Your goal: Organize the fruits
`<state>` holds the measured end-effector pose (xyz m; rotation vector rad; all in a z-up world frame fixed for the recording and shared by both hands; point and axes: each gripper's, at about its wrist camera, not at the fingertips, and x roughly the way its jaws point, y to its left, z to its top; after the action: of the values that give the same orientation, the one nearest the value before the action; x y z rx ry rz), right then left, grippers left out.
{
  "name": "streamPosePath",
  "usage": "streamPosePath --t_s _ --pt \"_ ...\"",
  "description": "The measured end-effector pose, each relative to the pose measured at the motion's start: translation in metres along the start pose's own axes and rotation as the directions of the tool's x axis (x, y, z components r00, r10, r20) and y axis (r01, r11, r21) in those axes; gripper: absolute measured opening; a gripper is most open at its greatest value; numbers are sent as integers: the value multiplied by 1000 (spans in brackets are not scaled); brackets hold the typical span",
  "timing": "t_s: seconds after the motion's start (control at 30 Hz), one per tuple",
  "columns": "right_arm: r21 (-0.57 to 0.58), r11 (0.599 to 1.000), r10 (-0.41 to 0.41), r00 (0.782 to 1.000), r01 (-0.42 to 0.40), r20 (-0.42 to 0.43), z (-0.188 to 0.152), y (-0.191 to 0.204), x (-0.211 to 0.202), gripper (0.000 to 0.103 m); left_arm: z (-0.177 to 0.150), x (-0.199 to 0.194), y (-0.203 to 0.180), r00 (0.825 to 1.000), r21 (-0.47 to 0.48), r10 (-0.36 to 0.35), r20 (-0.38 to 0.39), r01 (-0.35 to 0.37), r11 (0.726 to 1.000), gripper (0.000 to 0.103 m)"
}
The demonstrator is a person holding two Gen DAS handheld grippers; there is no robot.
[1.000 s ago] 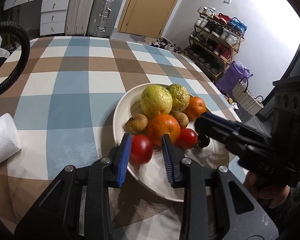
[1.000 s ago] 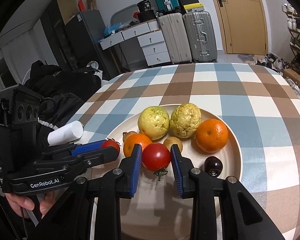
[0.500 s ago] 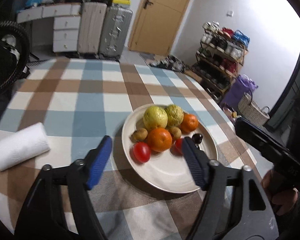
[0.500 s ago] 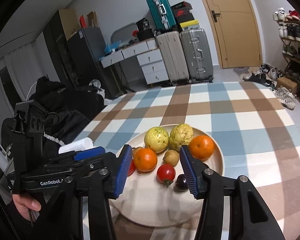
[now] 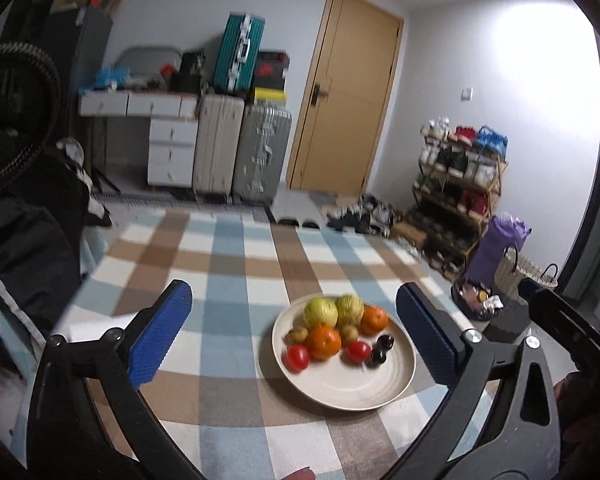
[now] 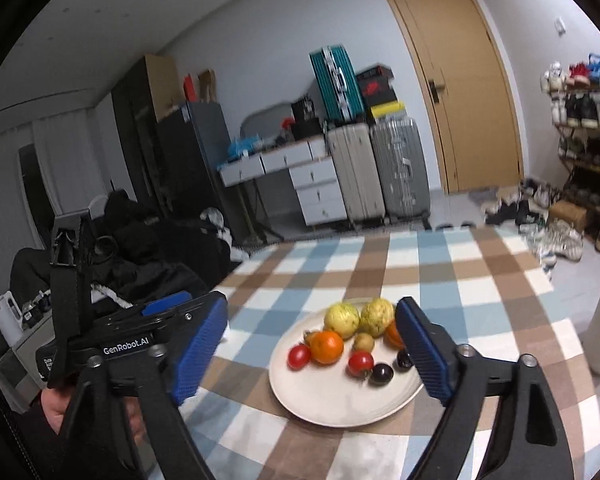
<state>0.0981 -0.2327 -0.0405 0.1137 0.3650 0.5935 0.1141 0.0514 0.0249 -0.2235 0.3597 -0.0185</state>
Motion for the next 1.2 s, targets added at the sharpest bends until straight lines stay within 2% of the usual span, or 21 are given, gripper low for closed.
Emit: streamPosePath --t_s 0.1,0.17,0.33,0.43,0.7,0.83,1.07,1.2 --pt "-23 1000 -6 998 8 56 5 12 -20 93 6 -22 -4 999 31 16 41 -17 999 102" --pt "-30 1000 -7 997 10 77 8 16 -28 100 8 -37 -8 997 50 30 75 -34 998 102" --pt "-23 1000 -13 989 17 148 11 25 -53 103 6 -66 -17 990 90 41 131 -53 995 102" --pt "-28 999 -33 981 39 192 9 29 -64 103 -1 -76 -22 991 108 37 129 -51 993 102" --pt "-86 992 -68 960 95 273 -7 43 -86 103 -28 -82 -9 985 85 62 164 -77 993 102" --pt "-121 982 -96 940 143 326 -22 47 -93 103 -41 -80 -2 982 90 67 179 -84 992 102" --pt "-136 971 -139 931 195 338 -44 41 -87 103 -58 -69 7 979 117 104 177 -125 985 102" --pt "-164 960 -167 936 226 309 -55 37 -75 103 -72 -55 12 980 126 121 158 -142 982 102"
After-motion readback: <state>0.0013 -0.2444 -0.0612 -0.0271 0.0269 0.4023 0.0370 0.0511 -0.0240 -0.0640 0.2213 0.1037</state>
